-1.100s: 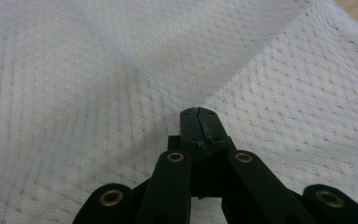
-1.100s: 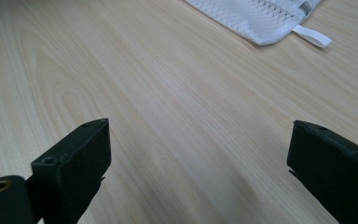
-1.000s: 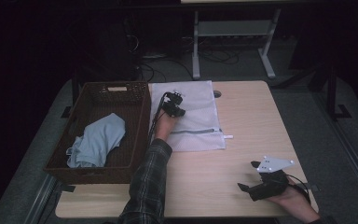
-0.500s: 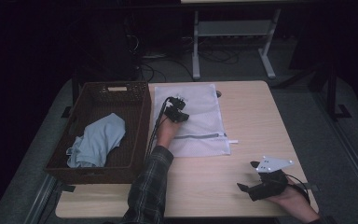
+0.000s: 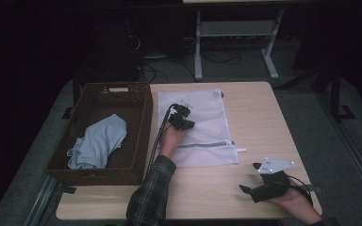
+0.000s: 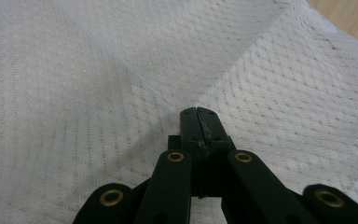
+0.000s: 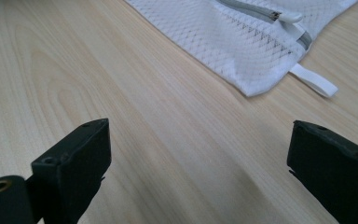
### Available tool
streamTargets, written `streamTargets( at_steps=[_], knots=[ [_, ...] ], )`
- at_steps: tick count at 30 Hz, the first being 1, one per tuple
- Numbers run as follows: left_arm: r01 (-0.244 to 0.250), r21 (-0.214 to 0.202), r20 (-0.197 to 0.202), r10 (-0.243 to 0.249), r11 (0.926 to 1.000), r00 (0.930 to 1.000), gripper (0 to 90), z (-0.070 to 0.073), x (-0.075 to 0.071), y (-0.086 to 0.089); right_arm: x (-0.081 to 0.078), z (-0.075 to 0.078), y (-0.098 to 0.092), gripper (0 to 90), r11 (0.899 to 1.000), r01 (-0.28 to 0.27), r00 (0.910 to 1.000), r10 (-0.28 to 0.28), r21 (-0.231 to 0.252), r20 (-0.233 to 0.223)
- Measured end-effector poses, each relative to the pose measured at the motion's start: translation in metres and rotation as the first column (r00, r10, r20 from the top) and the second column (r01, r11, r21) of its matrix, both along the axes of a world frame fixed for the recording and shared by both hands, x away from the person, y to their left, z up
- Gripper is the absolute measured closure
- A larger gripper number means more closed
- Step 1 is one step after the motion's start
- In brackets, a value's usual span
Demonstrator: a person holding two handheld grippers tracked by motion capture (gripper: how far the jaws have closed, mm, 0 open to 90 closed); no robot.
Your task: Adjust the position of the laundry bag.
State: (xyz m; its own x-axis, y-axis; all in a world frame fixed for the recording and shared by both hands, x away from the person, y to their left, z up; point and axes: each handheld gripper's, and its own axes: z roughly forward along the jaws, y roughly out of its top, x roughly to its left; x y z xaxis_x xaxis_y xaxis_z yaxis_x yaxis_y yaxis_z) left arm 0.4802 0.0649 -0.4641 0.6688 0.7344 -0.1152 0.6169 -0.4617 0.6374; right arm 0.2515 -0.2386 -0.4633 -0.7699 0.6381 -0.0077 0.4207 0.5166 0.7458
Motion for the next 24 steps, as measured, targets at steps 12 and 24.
streamTargets(
  at_steps=[12, 24],
  knots=[
    [0.038, -0.018, -0.009, -0.038, 0.9991, 0.9992, 89.9, -0.001, -0.021, -0.008, 0.000, 0.000, 0.000, 5.4, 1.000, 0.003, 1.0000, -0.003, -0.002, -0.001],
    [0.125, -0.020, -0.019, -0.125, 0.9920, 0.9920, 89.9, 0.000, -0.036, -0.024, 0.000, 0.000, -0.001, 5.5, 1.000, 0.005, 1.0000, -0.005, -0.004, -0.002]
  ],
)
